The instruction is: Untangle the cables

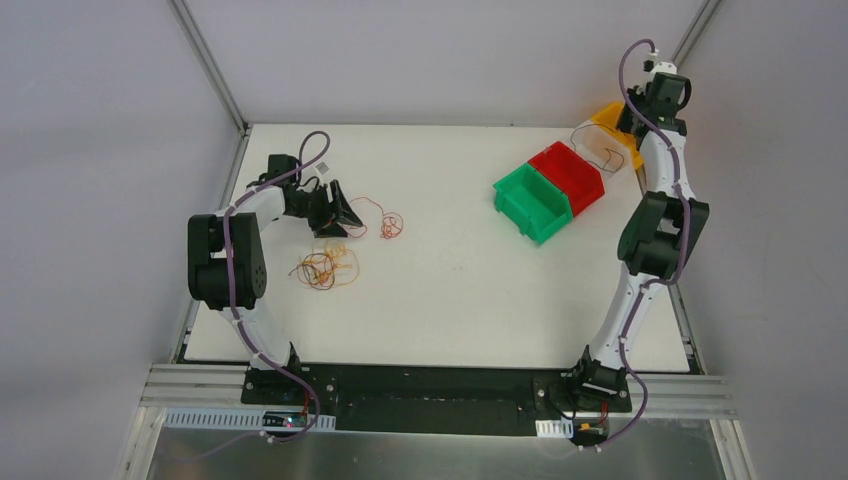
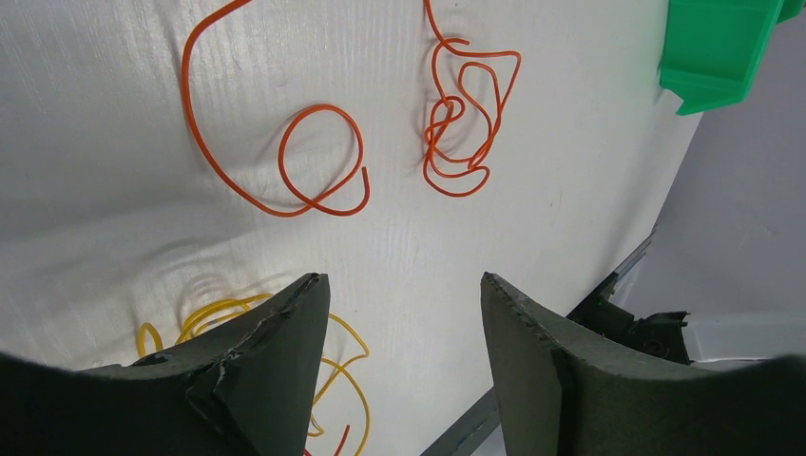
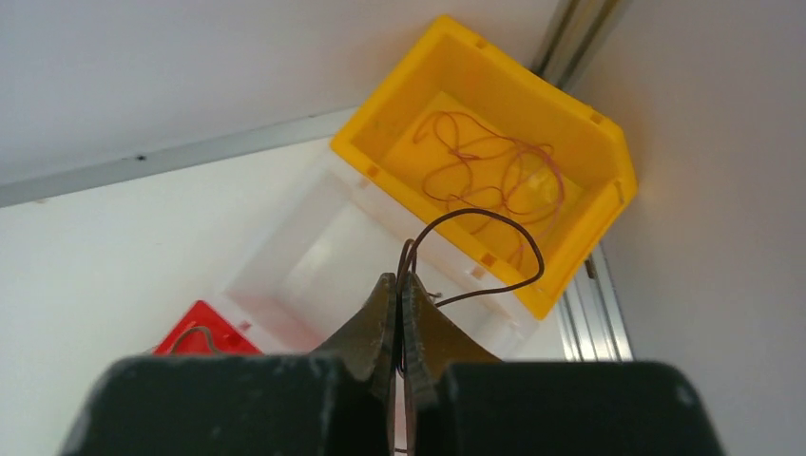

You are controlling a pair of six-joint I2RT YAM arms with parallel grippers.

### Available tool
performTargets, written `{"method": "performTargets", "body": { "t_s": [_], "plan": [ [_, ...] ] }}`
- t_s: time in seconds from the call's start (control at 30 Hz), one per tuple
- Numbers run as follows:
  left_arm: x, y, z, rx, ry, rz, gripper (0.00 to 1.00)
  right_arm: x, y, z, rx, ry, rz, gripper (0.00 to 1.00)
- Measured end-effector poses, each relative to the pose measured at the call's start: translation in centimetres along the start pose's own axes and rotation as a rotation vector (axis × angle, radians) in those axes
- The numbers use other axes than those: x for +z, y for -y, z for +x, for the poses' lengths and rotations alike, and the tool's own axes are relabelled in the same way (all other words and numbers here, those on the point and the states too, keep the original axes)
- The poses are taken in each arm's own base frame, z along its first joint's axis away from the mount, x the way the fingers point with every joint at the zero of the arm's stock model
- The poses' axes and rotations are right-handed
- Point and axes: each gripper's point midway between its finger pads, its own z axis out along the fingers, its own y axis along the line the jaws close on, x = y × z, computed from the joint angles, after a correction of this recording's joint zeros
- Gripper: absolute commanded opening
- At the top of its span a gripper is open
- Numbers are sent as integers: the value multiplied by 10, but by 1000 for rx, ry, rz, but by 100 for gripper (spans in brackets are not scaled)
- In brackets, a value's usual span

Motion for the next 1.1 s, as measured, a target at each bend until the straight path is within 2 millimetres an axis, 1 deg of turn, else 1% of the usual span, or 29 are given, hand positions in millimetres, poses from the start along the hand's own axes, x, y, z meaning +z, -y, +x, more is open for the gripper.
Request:
{"method": "performTargets", "body": {
  "t_s": [0.1,0.17,0.23,0.3,0.37,0.43,0.47,0.53,0.6,0.67,0.77,0.83,0.87,0.93,1.0,1.1],
  "plan": [
    [0,0,0,1,1,-1,61,8,16,14,-35,-34,69,0],
    [-1,0,0,3,0,-2,61,9,30,14,-53,-34,131,0],
    [-1,0,0,4,0,-2,61,7,44,7,-71,-18,191,0],
    [-1,0,1,6,-1,-3,61,1,60,-10,-91,24,259,0],
    [-1,0,1,10,-1,-4,61,-6,76,-34,-112,81,338,0],
    [-1,-1,1,11,-1,-5,61,-14,91,-66,-130,164,417,0],
    [-1,-1,1,12,0,-6,61,-16,95,-76,-139,190,443,0],
    [-1,-1,0,13,0,-8,61,-21,101,-86,-151,219,475,0],
    [-1,-2,0,14,1,-11,61,-21,102,-86,-165,218,484,0],
    [-2,-4,-1,12,5,-15,61,-15,98,-74,-183,189,463,0],
    [-2,-5,-1,12,8,-22,61,2,83,-35,-211,88,386,0],
    [-2,-6,-1,12,8,-24,61,9,64,-6,-221,5,306,0],
    [-2,-6,-1,12,8,-24,61,11,54,4,-222,-31,264,0],
    [-2,-6,-1,12,8,-24,61,12,36,15,-218,-68,189,0],
    [-2,-6,-1,12,8,-24,61,12,15,19,-212,-89,108,0],
    [-2,-6,-1,12,8,-24,61,8,-7,26,-215,-128,19,0]
  ]
}}
